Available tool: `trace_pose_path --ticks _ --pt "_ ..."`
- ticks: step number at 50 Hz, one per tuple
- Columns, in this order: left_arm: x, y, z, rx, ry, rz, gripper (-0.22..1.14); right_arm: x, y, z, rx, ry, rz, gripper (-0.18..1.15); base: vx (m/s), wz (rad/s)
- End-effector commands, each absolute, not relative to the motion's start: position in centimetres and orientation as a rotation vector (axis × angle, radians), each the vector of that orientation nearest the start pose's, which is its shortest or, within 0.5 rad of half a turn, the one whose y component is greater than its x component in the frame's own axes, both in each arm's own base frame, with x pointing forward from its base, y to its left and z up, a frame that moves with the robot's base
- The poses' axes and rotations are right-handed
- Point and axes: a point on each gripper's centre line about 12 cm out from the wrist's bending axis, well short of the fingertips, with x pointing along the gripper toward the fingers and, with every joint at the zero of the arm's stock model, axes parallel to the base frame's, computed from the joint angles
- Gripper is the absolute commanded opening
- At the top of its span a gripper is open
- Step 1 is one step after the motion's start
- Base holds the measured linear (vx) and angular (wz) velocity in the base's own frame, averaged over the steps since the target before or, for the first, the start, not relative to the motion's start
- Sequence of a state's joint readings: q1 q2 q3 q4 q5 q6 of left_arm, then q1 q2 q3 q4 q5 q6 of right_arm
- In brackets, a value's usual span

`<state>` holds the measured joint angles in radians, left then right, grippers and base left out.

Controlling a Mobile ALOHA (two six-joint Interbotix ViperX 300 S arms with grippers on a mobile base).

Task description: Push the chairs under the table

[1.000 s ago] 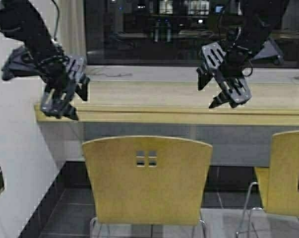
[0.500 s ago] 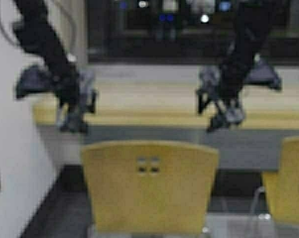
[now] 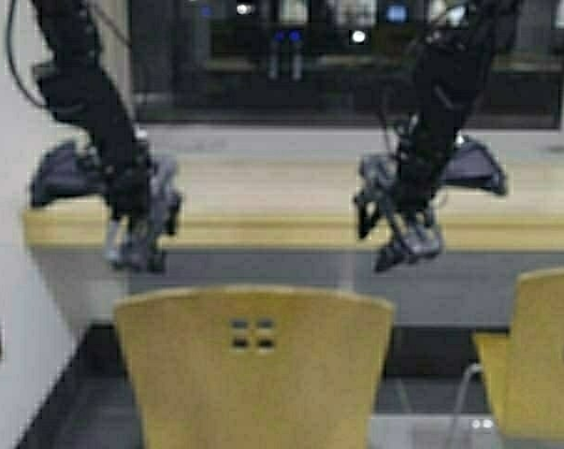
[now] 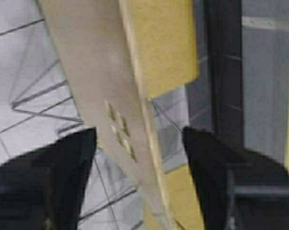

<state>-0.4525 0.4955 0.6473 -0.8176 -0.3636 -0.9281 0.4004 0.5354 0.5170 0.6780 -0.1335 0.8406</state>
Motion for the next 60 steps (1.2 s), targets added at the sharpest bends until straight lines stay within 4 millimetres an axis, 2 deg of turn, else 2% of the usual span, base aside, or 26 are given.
trace_pose_path --ticks 1,12,23,35,44,54,60 --pt "36.1 -14.2 -0.3 -1.292 0.73 0.569 0.9 39.9 16.2 0.5 1.167 0.911 -0.421 0.89 0.1 -0.04" --pt "35.9 -14.2 -2.6 -1.289 0.751 0.618 0.9 40.2 17.5 -1.2 1.152 0.941 -0.417 0.89 0.08 -0.02" --pt "37.3 -14.7 -3.4 -1.304 0.724 0.61 0.9 40.1 17.7 -3.1 1.145 0.961 -0.444 0.89 0.05 0.0" --pt "38.8 -14.2 -4.2 -1.323 0.695 0.625 0.9 41.7 18.4 -4.2 1.165 0.948 -0.442 0.89 0.03 -0.01" --pt "38.7 -14.0 -5.2 -1.312 0.703 0.642 0.9 42.1 19.7 -5.6 1.157 0.963 -0.429 0.89 0.03 0.0" --pt "38.1 -13.3 -7.2 -1.289 0.723 0.685 0.9 42.4 20.3 -7.2 1.158 0.973 -0.439 0.89 0.04 0.01" --pt "38.8 -12.7 -8.7 -1.288 0.717 0.709 0.9 42.7 20.4 -8.7 1.167 0.984 -0.46 0.89 0.03 0.0"
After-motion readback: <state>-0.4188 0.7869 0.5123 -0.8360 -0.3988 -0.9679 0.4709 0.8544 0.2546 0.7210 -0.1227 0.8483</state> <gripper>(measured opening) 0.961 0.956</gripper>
